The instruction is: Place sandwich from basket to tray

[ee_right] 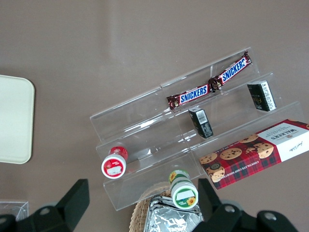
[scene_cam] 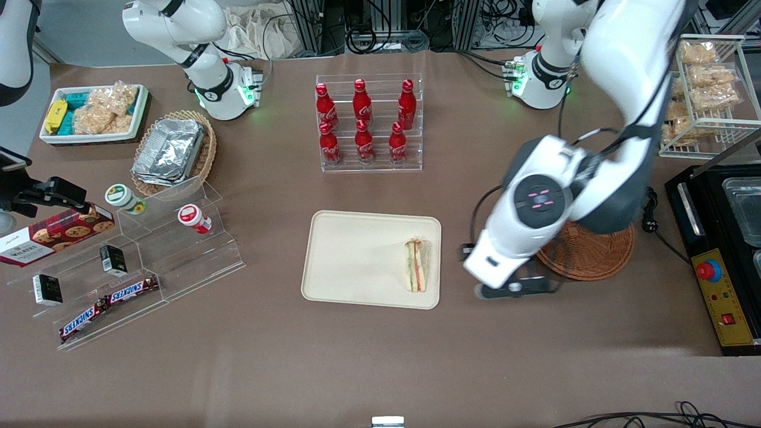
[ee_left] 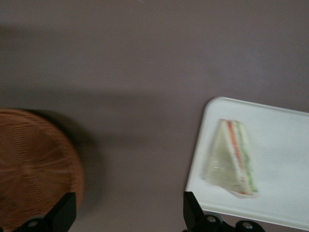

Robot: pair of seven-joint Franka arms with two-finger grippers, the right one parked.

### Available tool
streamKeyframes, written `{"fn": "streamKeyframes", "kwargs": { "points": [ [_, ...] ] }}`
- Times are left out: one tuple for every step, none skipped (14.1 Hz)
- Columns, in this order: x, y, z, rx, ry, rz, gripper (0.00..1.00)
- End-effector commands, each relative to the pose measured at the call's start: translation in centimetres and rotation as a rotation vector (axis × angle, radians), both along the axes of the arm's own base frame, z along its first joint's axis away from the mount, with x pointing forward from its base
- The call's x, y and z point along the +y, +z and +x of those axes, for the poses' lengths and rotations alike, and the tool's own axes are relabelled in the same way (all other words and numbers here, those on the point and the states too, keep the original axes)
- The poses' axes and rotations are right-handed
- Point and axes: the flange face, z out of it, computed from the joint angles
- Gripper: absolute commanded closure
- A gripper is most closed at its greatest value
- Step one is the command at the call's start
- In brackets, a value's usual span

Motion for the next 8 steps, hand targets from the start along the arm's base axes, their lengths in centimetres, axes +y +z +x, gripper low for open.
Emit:
{"fn": "streamKeyframes", "kwargs": {
  "points": [
    [5.7, 0.8, -1.6, 0.011, 0.052, 0.073, 0.0],
    [7.1, 0.5, -2.3, -0.005, 0.066, 0.083, 0.0],
    [8.9, 0.1, -3.1, -0.038, 0.085, 0.079, 0.0],
    [11.1, -0.5, -4.1, -0.077, 0.108, 0.08, 0.0],
    [12.8, -0.7, -5.5, -0.116, 0.127, 0.084, 0.0],
    [13.6, 0.0, -6.5, -0.145, 0.144, 0.077, 0.0],
    [14.3, 0.8, -6.6, -0.151, 0.163, 0.074, 0.0],
    [15.8, 1.8, -6.0, -0.152, 0.19, 0.07, 0.0]
  ]
}}
